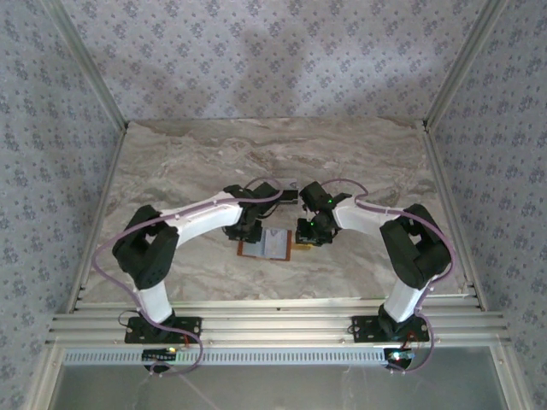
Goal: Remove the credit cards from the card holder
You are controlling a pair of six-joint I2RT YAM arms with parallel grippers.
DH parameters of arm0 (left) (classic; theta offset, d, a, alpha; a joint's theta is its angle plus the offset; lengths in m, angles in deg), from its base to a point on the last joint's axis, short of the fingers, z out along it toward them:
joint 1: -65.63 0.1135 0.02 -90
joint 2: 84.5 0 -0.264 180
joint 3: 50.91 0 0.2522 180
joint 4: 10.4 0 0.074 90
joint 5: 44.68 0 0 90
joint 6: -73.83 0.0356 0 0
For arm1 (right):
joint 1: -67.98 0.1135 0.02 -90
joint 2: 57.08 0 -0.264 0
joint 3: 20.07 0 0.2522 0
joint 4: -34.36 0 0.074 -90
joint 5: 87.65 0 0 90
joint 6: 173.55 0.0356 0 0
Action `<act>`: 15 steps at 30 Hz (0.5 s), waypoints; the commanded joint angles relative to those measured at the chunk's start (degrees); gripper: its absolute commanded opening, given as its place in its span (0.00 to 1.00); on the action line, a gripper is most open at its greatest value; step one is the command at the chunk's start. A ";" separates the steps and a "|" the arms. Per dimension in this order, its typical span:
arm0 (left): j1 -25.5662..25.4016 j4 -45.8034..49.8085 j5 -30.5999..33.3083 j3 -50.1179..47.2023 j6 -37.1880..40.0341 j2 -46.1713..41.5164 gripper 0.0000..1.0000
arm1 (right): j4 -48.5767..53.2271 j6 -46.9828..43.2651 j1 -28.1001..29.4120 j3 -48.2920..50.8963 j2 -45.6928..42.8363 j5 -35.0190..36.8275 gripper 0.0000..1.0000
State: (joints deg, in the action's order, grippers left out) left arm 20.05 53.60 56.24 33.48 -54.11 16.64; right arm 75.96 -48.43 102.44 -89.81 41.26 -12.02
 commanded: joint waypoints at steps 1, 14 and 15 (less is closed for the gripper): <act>2.20 -1.71 -2.77 -2.05 0.34 -4.01 0.30 | 3.87 0.48 0.91 -1.89 -1.03 0.24 0.23; 8.07 -20.81 -25.17 -8.56 -4.07 -8.67 0.27 | 4.31 4.43 4.95 -7.03 -1.50 0.06 0.32; 8.34 -22.45 -26.85 -9.06 -4.58 -8.23 0.27 | 3.95 5.08 5.24 -6.99 -1.22 0.05 0.32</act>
State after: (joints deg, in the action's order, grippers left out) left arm 27.50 38.60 38.21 25.94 -56.31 8.18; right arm 79.17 -45.81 106.87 -95.50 40.72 -12.02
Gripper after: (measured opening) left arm 0.271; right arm 0.319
